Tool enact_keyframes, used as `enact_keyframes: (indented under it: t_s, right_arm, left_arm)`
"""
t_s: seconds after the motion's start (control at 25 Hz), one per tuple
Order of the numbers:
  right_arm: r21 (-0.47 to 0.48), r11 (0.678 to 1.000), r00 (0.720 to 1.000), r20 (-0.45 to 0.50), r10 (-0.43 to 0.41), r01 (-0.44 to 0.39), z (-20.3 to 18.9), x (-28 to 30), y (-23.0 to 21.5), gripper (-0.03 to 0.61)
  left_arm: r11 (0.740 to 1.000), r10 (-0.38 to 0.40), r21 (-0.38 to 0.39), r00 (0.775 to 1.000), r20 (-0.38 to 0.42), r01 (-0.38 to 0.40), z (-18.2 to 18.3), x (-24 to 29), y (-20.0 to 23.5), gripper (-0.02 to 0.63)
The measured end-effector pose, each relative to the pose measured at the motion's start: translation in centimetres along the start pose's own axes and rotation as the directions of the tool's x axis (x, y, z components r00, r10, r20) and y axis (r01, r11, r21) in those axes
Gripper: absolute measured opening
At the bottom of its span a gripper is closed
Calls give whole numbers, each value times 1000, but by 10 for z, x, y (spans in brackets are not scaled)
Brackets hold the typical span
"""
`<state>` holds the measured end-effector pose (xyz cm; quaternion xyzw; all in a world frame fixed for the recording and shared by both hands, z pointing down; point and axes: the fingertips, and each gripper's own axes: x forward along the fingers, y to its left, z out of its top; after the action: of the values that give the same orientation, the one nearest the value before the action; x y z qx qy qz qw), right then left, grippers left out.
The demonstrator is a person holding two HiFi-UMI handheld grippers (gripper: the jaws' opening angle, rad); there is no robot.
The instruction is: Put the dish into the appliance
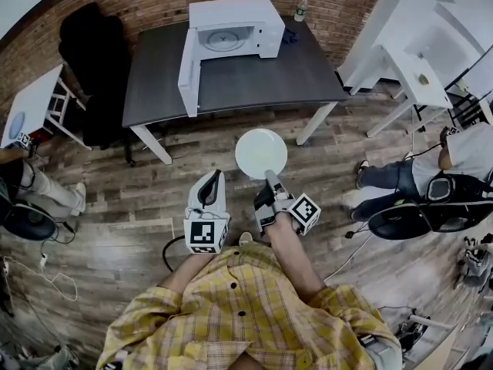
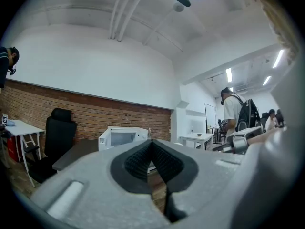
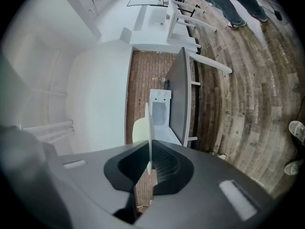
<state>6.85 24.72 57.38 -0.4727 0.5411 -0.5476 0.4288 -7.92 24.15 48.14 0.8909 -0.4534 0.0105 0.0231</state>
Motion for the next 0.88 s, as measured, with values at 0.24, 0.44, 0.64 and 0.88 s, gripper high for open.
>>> enact_keyframes:
  t_s: [0.24,0.44,0.64,0.88]
  right_arm:
    - [-16,999,998,-50,39,-39,14,7,0,17]
    - [-20,999,996,-82,40,-42,24,17,2,18]
    - [-13,999,994,-107,32,-33,22,27,-5,18]
    - [-10,1000,992,-124,24,-26,21,57,-8,18]
  left_arm:
    - [999,48,16,999,8,-48,-8,6,-12,-3]
    - [996,82,16,997,-2,-82,-13,16,-14,-3]
    - [994,106,24,994,-10,-106,-16,20,-10,-3]
    - [995,95,33,995,-28,-94,-29,43,0,-3]
